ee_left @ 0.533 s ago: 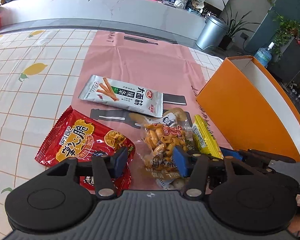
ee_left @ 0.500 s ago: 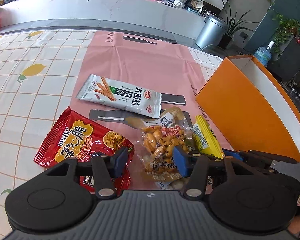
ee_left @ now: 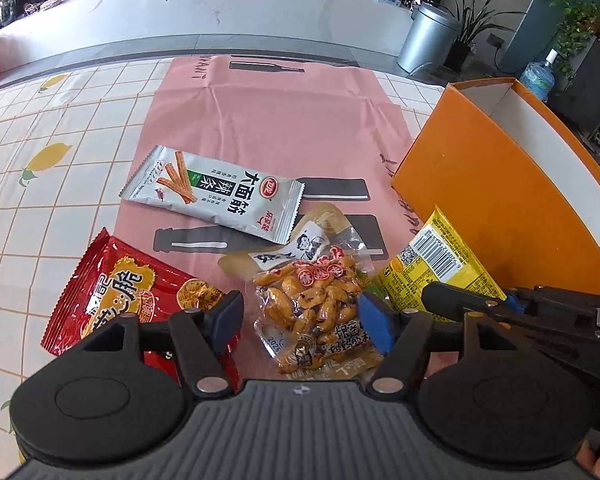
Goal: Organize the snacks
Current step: 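Grasp the clear nut bag with the left tool while the right tool grasps the yellow bag, then carry both bags over the orange box and open both tools to drop them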
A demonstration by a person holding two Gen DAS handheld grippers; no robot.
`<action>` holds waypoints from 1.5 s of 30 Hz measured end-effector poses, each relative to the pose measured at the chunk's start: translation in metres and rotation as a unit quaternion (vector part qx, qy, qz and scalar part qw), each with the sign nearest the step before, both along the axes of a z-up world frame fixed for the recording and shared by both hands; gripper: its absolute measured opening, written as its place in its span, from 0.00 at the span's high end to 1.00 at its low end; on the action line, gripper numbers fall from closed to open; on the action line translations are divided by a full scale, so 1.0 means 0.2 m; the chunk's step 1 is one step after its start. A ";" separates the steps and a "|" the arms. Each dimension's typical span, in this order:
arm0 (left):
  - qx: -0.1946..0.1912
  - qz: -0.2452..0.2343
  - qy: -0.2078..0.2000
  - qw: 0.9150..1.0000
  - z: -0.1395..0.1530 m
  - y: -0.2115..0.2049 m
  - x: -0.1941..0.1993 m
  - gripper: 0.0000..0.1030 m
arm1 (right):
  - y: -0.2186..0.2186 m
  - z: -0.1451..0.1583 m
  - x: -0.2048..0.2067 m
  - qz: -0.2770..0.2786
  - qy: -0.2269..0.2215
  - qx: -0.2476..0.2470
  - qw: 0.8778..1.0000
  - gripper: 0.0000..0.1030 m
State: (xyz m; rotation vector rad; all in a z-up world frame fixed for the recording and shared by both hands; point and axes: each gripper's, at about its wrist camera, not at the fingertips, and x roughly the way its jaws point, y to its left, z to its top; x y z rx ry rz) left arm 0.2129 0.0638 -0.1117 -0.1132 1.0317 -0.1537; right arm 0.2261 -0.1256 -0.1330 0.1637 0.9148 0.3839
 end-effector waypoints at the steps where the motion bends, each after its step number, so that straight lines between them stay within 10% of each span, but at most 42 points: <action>1: 0.002 -0.002 0.002 1.000 -0.01 -0.01 0.01 0.17 | 0.00 0.00 0.00 0.001 0.001 0.002 1.000 0.90; 8: -0.022 0.004 -0.005 1.000 -0.03 -0.02 0.01 0.23 | -0.03 -0.03 0.00 0.004 0.007 0.004 1.000 0.92; 16: -0.051 -0.013 -0.046 0.998 0.10 -0.04 -0.08 0.63 | -0.04 -0.04 0.01 0.001 0.016 0.018 1.000 0.93; 45: -0.107 0.059 -0.026 0.992 0.13 -0.07 -0.13 0.69 | -0.02 0.05 -0.10 -0.002 -0.030 -0.037 0.999 0.94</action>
